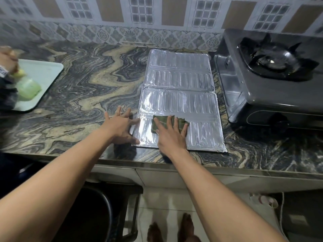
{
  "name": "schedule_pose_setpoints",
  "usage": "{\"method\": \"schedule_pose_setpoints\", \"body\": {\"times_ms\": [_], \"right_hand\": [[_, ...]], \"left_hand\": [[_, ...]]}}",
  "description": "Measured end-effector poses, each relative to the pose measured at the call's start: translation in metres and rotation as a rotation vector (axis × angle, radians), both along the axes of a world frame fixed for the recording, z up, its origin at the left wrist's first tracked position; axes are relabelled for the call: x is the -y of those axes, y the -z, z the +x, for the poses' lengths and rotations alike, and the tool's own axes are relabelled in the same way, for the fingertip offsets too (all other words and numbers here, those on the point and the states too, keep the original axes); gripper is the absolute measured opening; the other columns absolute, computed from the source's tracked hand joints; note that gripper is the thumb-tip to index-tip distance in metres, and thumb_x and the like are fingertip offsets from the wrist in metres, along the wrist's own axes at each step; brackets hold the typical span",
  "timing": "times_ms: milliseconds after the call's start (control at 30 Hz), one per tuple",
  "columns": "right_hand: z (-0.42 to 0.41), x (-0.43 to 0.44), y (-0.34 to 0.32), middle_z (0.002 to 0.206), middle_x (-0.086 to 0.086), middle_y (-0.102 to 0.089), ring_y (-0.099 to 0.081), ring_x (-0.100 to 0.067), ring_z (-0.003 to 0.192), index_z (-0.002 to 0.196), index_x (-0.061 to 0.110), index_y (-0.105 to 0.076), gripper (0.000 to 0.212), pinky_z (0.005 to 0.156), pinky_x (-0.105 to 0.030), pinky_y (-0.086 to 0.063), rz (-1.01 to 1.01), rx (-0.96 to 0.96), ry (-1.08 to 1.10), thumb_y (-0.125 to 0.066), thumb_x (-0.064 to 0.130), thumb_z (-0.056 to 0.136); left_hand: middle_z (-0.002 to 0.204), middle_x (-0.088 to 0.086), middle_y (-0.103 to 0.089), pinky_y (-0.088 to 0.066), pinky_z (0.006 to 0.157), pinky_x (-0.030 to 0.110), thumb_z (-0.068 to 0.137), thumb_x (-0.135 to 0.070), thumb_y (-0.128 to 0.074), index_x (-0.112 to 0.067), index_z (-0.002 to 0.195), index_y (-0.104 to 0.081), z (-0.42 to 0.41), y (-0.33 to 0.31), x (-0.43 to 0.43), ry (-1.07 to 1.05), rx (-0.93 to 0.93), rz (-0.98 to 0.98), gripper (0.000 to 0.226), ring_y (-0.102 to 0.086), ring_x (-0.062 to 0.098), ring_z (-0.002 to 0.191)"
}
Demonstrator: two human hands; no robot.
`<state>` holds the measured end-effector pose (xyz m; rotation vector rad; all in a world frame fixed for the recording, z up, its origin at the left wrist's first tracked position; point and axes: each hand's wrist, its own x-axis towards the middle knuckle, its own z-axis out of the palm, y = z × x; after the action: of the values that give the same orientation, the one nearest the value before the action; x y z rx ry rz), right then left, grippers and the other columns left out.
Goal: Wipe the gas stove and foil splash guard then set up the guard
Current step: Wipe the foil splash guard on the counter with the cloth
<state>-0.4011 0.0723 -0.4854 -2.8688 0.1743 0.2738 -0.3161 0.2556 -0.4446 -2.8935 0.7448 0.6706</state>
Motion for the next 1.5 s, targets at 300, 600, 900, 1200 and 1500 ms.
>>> {"method": "schedule_pose_setpoints", "body": {"times_ms": [300,600,900,1200,1500], "right_hand": [[0.004,-0.013,-0.005,0.164,-0.014,0.01,0.013,-0.039,0.149,0.156,0.037,0.005,0.083,0.113,-0.069,0.011,-0.006,-0.042,-0.125,-0.047,0.014,0.095],[-0.016,-0.006,0.001,0.164,-0.007,0.009,0.008,-0.03,0.151,0.154,0.045,0.004,0.078,0.112,-0.057,0.018,-0.016,-0.006,-0.259,-0.046,0.018,0.101],[-0.047,0.024,0.002,0.163,0.001,0.011,0.009,-0.021,0.151,0.151,0.052,0.003,0.069,0.117,-0.052,0.016,-0.012,-0.036,-0.315,-0.043,0.03,0.104],[-0.061,0.047,-0.001,0.164,0.001,0.007,0.008,-0.02,0.152,0.153,0.049,-0.001,0.053,0.12,-0.055,0.009,0.011,-0.053,-0.224,-0.026,0.039,0.107],[-0.061,0.042,0.004,0.164,-0.006,0.01,0.009,-0.027,0.151,0.154,0.045,0.006,0.073,0.115,-0.056,0.016,-0.052,-0.008,-0.242,-0.046,0.041,0.102]], "left_hand": [[0.164,0.005,0.013,0.009,0.109,0.071,0.069,-0.073,-0.068,-0.055,0.15,-0.014,-0.004,0.002,0.001,-0.091,-0.044,-0.004,0.099,0.016,0.04,0.148],[0.165,0.004,0.009,0.007,0.109,0.073,0.068,-0.073,-0.069,-0.057,0.15,-0.015,-0.002,0.003,0.001,-0.126,-0.051,0.005,0.1,0.016,0.04,0.148],[0.165,0.005,0.009,0.006,0.108,0.076,0.07,-0.071,-0.069,-0.056,0.15,-0.013,-0.004,0.0,0.004,-0.126,-0.053,0.036,0.099,0.016,0.041,0.148],[0.166,0.006,0.005,0.004,0.108,0.077,0.073,-0.067,-0.07,-0.052,0.152,-0.015,-0.011,-0.005,0.01,-0.124,-0.051,0.051,0.098,0.011,0.042,0.149],[0.166,0.004,0.005,-0.001,0.109,0.077,0.075,-0.061,-0.074,-0.05,0.153,-0.016,-0.015,-0.008,0.02,-0.166,-0.042,0.087,0.097,0.008,0.041,0.15]]}}
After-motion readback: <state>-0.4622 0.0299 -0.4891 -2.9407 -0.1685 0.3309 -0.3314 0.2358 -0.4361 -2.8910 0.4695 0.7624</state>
